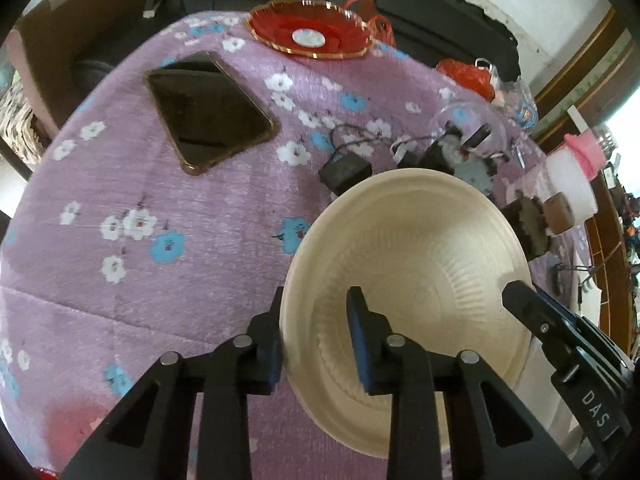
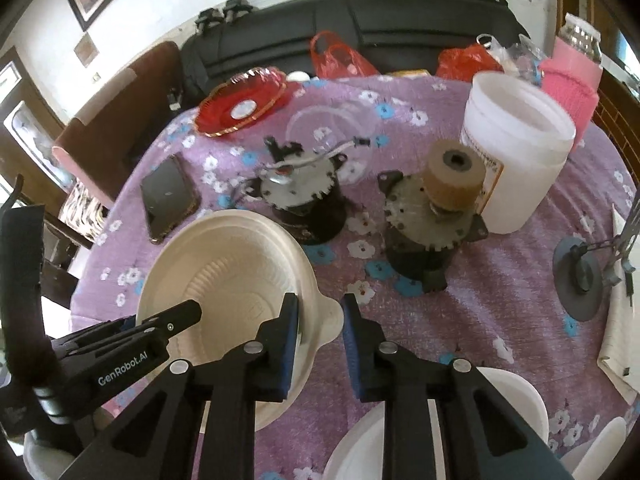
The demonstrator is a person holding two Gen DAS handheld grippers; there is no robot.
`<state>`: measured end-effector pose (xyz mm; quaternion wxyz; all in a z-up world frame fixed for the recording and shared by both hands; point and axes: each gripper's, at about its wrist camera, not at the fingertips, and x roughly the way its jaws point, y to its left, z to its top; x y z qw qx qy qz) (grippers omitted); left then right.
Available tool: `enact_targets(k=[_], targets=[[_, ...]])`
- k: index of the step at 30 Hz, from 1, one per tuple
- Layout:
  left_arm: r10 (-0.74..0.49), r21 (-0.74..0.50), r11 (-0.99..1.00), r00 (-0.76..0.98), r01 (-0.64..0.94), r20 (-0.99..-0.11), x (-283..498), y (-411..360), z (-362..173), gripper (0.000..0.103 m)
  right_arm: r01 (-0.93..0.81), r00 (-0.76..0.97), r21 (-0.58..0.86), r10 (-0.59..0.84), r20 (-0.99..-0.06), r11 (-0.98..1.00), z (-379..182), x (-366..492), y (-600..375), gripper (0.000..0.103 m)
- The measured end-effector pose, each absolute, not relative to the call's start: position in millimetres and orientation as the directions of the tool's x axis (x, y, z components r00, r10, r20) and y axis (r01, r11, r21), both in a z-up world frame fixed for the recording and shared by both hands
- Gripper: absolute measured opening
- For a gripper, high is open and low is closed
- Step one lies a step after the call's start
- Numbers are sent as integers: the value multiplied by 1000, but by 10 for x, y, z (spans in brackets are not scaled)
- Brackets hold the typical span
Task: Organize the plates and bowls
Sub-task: 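Lift the cream bowl with both grippers and carry it over the red plates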
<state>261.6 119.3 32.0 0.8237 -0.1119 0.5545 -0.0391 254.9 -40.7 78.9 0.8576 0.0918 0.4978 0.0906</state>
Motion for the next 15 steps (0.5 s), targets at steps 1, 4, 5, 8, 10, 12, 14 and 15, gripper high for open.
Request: enact_targets(k=[1,4,5,8,10,12,14,15], targets=[[-186,-228,972,388,-64,-903,2576,1204,363,27,-70,494,247,249,-833,966,835,2519,-393,24],[-194,-241,968,403,-68,-894,2433,1251,500,27,-86,510,242,251,-823,966,970,2385,-361,23],[-200,-248,966,409,-67,-890,2379,1259,551,27,-88,515,245,255,-819,965,1012,2327,-359,23],[-214,-268,961,433,-67,-876,2175,1287,712,27,-98,526,259,271,-806,961,1112,2142,-353,23],[-222,-281,957,452,-67,-864,2018,1319,807,27,-104,538,264,277,-796,959,1177,1996,-343,23],[-228,-293,953,468,-71,-854,1881,1350,881,27,-117,560,255,276,-781,960,1265,1823,-302,23],[-225,-299,951,487,-79,-844,1704,1404,956,27,-134,581,246,277,-765,960,1351,1640,-248,23],[-222,-300,950,493,-84,-841,1627,1433,981,27,-141,589,248,283,-757,958,1393,1545,-216,23]])
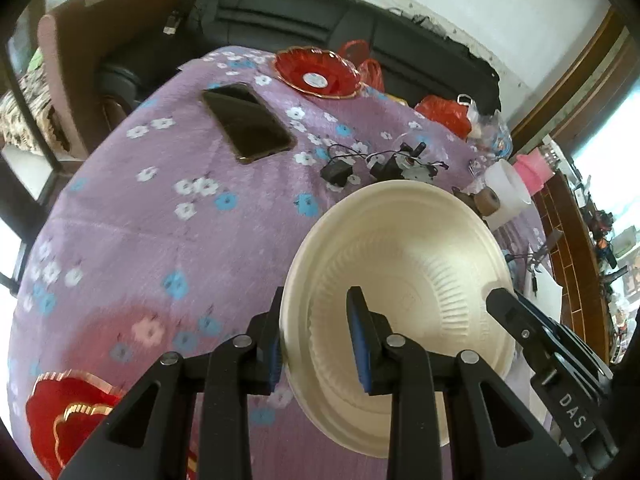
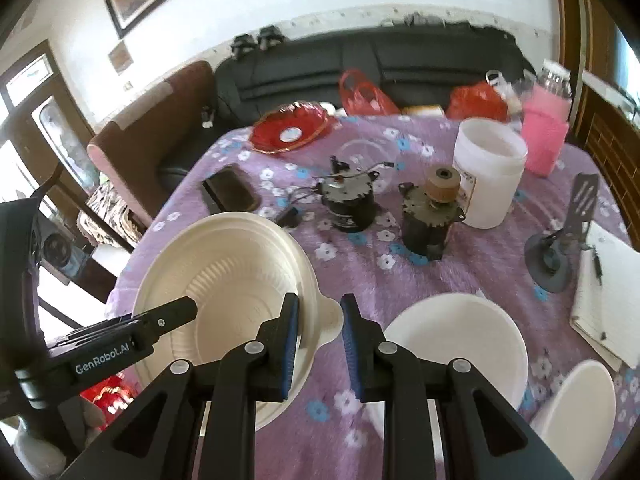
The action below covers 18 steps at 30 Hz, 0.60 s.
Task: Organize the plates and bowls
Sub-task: 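Lift the cream bowl with both grippers and carry it over the red plates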
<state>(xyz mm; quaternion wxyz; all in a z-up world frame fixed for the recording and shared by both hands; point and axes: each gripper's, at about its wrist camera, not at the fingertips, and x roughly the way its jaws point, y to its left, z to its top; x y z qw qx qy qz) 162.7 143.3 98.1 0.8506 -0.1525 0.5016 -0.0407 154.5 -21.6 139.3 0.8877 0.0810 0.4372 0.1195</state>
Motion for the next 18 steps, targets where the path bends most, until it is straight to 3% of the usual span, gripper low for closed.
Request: enact_targets(k=[18], targets=[[-132,-301,943,675,-140,-726,-20,2232,1558,28,-301,572,332,448,-687,894,1711,370,580,24]])
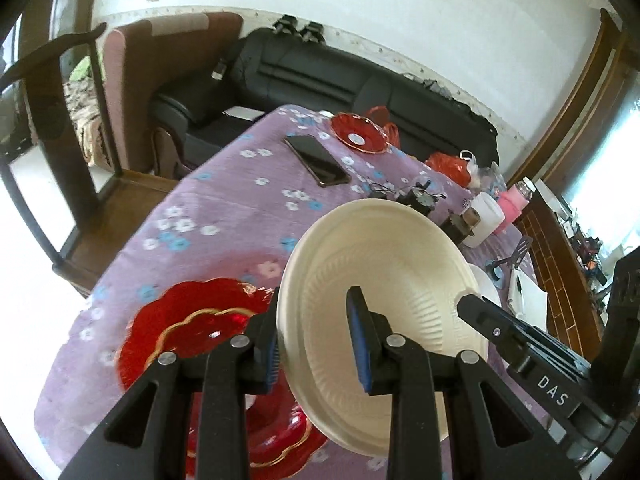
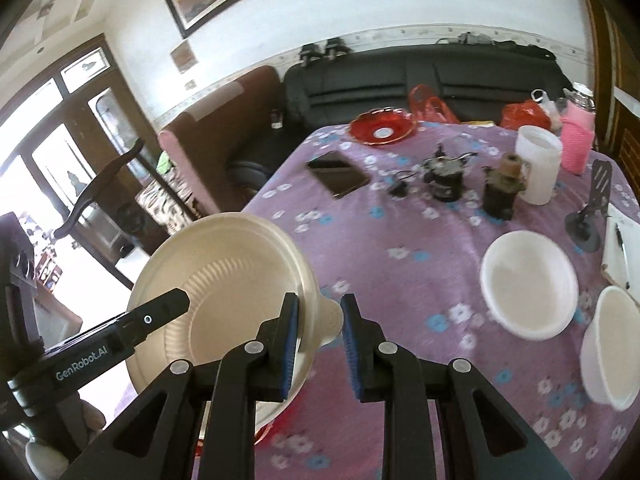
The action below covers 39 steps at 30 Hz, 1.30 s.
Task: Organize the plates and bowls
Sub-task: 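Lift the cream bowl with both grippers and carry it over the red plates, then lower the cream bowl into the red plates and open both grippers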
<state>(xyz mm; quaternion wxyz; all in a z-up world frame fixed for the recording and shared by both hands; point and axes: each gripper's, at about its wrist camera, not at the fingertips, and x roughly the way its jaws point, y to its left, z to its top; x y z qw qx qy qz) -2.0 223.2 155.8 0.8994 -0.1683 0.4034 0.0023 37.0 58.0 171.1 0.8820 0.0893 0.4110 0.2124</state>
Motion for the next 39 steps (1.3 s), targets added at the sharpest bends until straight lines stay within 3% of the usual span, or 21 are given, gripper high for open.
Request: enact_targets(k=[8,24,39], targets=[[-75,-292,935,698,-198,-712,-398,2571,1371,28,-343,539,317,461,-705,884,1543,105,1003,24],[-83,-331,892,611,-306,-788,-405,3054,541,28,-344,472,283,425,-772,895,861,121,1483,24],[-88,-329,889,586,-319,-806,-384,3120,371,31,-333,451,288,420,-787,898,665,168,1519,24]])
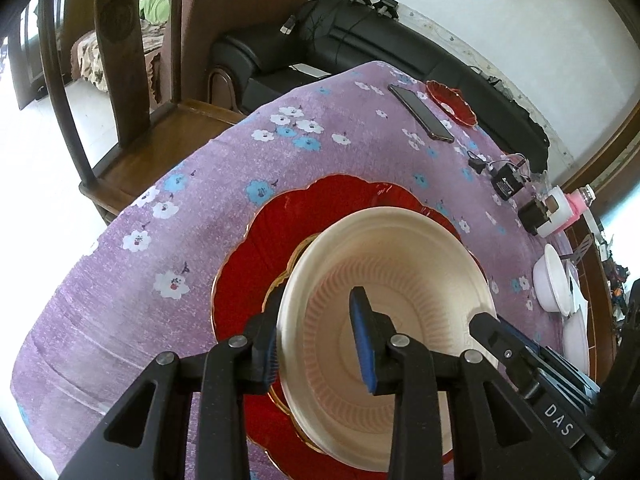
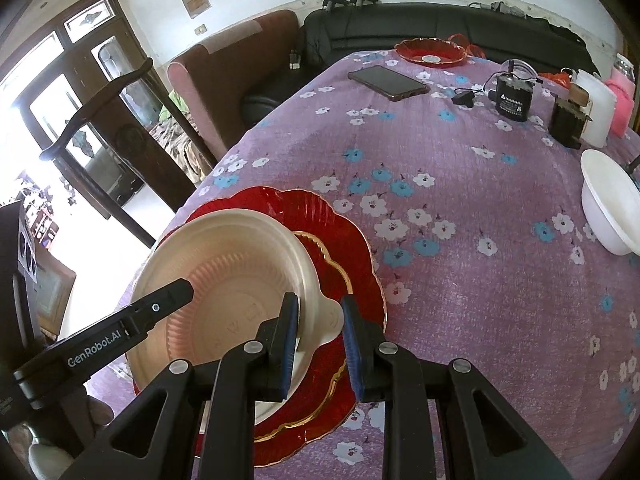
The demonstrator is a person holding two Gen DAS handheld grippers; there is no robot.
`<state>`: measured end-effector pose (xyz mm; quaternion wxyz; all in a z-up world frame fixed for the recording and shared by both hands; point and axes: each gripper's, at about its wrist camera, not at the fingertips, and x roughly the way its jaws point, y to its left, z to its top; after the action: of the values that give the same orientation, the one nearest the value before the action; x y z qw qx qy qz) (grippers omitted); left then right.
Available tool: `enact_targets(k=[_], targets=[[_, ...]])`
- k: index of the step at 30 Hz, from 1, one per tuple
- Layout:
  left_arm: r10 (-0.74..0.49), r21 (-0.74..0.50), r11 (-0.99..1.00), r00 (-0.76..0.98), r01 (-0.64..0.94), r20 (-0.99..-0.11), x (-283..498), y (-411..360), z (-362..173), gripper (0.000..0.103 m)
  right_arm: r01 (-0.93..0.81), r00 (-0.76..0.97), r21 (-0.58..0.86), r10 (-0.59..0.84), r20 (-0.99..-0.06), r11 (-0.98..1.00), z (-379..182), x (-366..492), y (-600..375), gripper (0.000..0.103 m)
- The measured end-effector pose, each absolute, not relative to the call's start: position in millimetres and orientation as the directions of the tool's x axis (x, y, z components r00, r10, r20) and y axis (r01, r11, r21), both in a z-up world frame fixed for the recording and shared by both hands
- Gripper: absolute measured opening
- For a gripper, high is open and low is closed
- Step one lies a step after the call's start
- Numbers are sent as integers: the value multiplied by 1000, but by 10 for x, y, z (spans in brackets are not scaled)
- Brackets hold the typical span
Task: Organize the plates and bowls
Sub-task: 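Lower the cream bowl into the red plates and open both grippers, then lift both grippers away from the stack toward the white bowls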
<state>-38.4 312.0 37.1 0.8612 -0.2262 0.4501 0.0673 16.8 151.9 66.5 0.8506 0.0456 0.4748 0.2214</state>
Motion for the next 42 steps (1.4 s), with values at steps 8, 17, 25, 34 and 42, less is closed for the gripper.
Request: enact_targets(k=[8,17,25,34,42], targets=[[-100,-341,894,613,-291,-783,-406,3082,432,70,-323,431,333,451,-781,886,584,183,1484,29],[-162,-403,884,652,-238,-741,-450,3073,528,74,-345,477,339,475,-740,875,747,112,1461,52],[-217,-476,849,671,-229,-709,-529,3157,573,75,-342,497,356,489,-717,870,836,25,1325,52],[-99,-393,885,723,-250,-683,-764,3039,847,80,-325,517,392,509,-689,861,863,-119,1125,55],[102,-181,945,770,-273,-630,-1031,2666,1155,82,-298,515,432,525,-678,851,819,-226,913,55]])
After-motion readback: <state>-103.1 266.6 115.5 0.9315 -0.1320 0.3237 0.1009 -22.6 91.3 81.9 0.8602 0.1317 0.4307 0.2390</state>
